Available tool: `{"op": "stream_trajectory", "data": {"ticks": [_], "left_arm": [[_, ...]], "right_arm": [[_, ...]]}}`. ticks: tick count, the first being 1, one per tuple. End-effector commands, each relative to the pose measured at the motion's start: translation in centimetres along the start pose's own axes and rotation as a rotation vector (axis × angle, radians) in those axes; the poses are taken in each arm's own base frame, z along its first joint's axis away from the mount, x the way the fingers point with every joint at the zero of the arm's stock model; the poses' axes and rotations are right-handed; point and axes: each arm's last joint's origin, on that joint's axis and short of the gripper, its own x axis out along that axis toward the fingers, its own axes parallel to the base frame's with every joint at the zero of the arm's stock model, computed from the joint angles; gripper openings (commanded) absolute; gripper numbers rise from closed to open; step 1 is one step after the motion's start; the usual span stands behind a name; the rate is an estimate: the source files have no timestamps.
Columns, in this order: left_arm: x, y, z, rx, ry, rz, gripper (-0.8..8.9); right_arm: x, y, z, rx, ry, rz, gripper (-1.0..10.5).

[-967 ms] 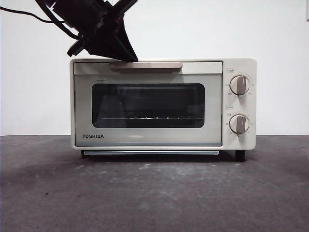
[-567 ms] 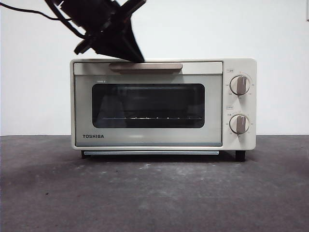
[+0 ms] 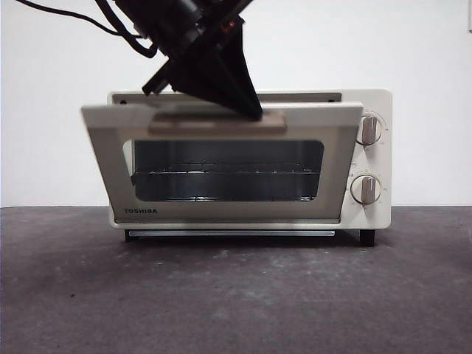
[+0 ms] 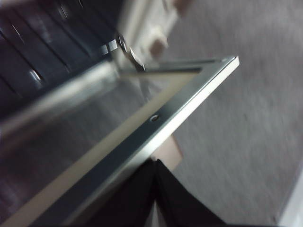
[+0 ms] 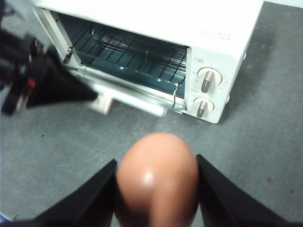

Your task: Eggoven

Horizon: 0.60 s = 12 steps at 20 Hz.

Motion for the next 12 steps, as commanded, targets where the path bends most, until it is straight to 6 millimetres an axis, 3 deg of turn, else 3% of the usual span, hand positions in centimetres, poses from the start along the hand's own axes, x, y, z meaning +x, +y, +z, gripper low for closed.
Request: {"op": "stream_trajectory", "data": {"ticks": [1,7,12], "left_arm": [[1.3,-0.9,-0.9,0.014,0.071,-0.003,0.07],[1.7,-3.1,-1.8,0.028,0.144,-0.042,0.07],[0.5,-2.4,-1.3,-0.003,0.103,-0.018,0.07]], "right_arm": [[-0.1,0.2,0.4,-0.010,-0.017,0.006,0.0],[1.0,0.4,0.7,-0.014,0.004,0.001,0.0],[3.9,1.2,1.6,-0.025,0.055,-0.003,0.0]]}}
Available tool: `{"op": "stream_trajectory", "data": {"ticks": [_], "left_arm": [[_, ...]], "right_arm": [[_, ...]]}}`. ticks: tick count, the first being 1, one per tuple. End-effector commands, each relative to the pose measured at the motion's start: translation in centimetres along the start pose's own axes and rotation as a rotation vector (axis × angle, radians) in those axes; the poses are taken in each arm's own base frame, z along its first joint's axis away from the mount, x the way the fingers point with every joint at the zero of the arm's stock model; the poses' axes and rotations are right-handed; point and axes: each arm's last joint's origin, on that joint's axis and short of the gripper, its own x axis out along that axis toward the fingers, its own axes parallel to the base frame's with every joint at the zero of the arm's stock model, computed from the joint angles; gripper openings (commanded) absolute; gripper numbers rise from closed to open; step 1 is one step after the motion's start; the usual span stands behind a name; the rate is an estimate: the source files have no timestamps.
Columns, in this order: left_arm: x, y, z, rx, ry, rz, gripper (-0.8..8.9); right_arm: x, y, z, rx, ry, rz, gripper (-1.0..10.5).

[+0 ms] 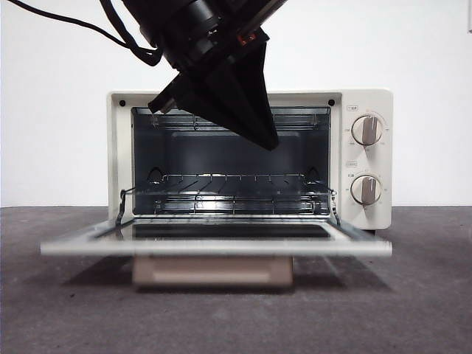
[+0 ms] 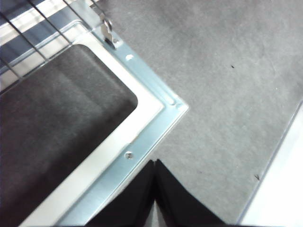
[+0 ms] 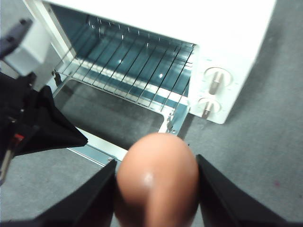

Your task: Eggoven

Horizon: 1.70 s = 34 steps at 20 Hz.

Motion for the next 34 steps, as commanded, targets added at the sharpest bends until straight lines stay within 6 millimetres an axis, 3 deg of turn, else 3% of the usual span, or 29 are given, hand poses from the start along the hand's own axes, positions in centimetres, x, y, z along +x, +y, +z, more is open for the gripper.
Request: {"op": "stream_trajectory", "data": {"ticks": [1,5,8,11,14,18,22,28,34], "left_arm": [[-1.4,0.4,0.7,-0.017,-0.058,0.028,0.07],[-5.9,1.7,1.0,-0.049,-0.163,0.073,0.07],[-9.9,2.7,0.3,-0.062,-0.212,0.125,0.07],[-13.7,3.0,-1.4,-0.077,-0.294,0.168,0.06],[-16.2,3.3,-4.5,-0.115,-0.346,0.214,0.06],[-18.0,3.1,-8.9,-0.175,-0.392,0.260,0.06],[-19.7,2.0,-11.8,-0.199,-0.443,0.281,0.06],[-21.4,0.6,-13.9,-0.198,-0.479,0.278,0.06],[-21.8,0.3,-14.3,-0.214,-0.504,0.272,0.06]], "right_arm": [[1.4,0.6,0.8,-0.017,0.004,0.006,0.0],[5.3,1.4,1.3,-0.013,0.028,0.065,0.0],[9.3,1.6,0.4,0.004,0.045,0.109,0.0],[13.1,1.3,-0.6,0.030,0.014,0.129,0.0],[15.8,0.9,-0.4,0.051,-0.028,0.128,0.0],[19.4,0.6,-0.1,0.068,-0.061,0.157,0.0],[22.2,0.3,-0.2,0.078,-0.097,0.165,0.0],[24.3,-1.0,-0.7,0.112,-0.098,0.125,0.0],[25.4,-1.4,-0.9,0.120,-0.104,0.106,0.0]]}}
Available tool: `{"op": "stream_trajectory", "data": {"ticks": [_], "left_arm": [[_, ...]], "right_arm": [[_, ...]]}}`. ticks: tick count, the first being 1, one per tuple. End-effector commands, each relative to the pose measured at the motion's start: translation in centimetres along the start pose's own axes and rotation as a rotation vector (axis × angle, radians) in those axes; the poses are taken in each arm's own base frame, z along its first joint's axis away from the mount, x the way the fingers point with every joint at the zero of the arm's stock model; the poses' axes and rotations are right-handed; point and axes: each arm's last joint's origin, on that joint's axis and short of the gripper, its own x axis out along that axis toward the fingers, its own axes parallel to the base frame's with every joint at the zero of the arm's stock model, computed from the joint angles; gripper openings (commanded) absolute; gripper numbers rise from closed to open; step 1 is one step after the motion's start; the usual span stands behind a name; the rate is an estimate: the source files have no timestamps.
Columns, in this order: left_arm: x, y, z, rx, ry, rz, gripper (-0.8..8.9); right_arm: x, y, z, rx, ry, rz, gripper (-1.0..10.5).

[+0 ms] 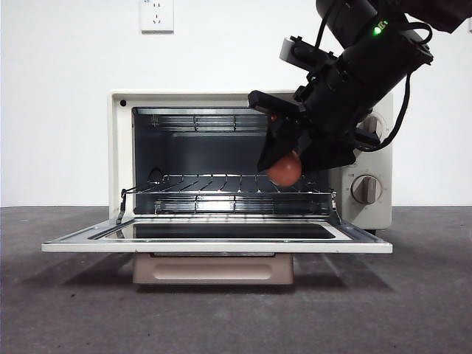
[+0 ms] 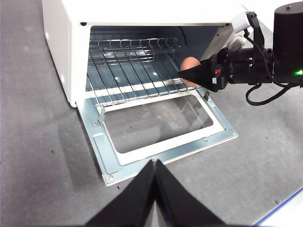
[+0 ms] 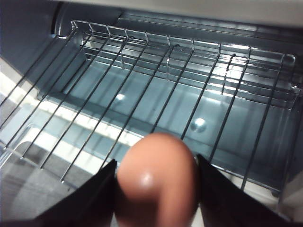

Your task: Eggoven

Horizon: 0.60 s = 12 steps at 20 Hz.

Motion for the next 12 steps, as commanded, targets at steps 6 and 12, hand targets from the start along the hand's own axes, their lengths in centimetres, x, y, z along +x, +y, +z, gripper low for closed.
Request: {"op": "stream_trajectory", "data": {"ticks": [6,12], "left_arm": [[-0.10,-0.10,0.21,-0.002,-0.011,-0.008,0.06],[-0.10,-0.09,0.20,-0.002,-0.011,-0.008,0.06]], "right_arm": [[0.93,-0.17,-0.24,-0.007,0.009,-0.020,0.0],[0.93,-0.24,-0.57,-0.003,0.041,-0.035,2.5]]}}
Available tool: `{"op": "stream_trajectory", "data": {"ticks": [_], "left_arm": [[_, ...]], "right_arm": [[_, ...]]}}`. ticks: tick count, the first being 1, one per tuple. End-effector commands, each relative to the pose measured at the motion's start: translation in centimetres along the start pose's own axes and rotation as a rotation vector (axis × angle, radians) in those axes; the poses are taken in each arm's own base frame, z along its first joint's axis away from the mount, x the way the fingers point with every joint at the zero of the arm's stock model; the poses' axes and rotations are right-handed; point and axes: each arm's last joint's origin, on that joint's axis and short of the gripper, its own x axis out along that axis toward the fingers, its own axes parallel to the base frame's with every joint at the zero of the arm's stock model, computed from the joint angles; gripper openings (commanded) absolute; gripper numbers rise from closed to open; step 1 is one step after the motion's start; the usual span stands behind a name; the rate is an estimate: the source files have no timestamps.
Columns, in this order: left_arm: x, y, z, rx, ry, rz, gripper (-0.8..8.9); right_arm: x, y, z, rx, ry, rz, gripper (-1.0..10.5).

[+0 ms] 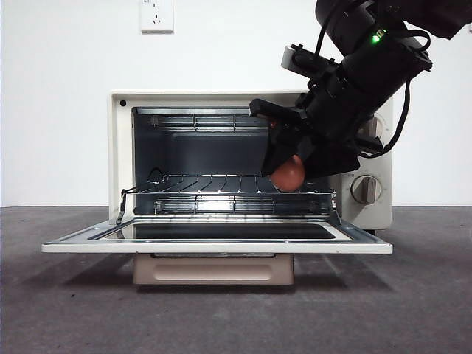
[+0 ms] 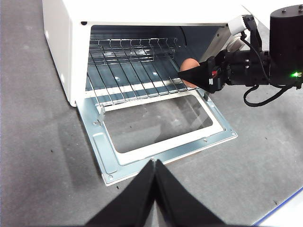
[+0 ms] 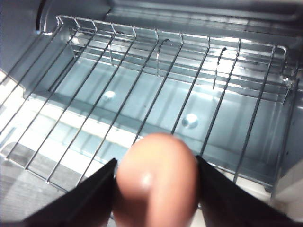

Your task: Eggoven

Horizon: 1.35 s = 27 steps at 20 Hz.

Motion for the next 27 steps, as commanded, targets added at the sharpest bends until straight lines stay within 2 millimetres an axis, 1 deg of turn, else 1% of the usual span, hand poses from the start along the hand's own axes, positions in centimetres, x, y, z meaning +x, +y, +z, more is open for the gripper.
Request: {"op": "stream_trajectory", "data": {"ticks": [1,3,5,12,16,20,23,25,27], "left_arm": [[-0.1,-0.1,0.2,0.002,-0.011,-0.008,0.06],[-0.1,-0.1,0.2,0.002,-0.011,-0.008,0.06],[-0.1,-0.1,0.2,0.002,-0.011,-0.008,0.06],[-0.1,-0.1,0.2,0.002,-0.011,-0.008,0.06],[-0.1,-0.1,0.2,0.002,-0.011,-0.008,0.06],[-0.1,-0.1,0.2,0.002,-0.010,-0.008,0.06],[-0.1,-0.1,0.2,0.002,-0.010,-0.007,0.06],[-0.1,-0.1,0.2,0.002,-0.010,-0.007,0.06],[-0.1,-0.1,0.2,0.005,-0.013,-0.003,0.06]], "right_arm": [[0.6,0.0,-0.1,-0.006,0.012,-0.019,2.5],[0.6,0.0,-0.1,-0.006,0.010,-0.024,2.6],[0.6,0.0,-0.1,-0.006,0.007,-0.023,3.0],[0.4,0.1,0.0,0.010,0.008,-0.005,3.4],[-0.3,0.9,0.3,0.005,-0.006,0.030,3.4],[-1.3,1.4,0.7,0.002,-0.011,0.035,3.4],[-2.5,1.6,1.1,0.002,-0.012,0.036,3.4],[-3.7,1.7,1.5,0.002,-0.022,0.039,3.4],[-5.6,2.0,2.1,0.000,-0.041,0.048,3.4]]}}
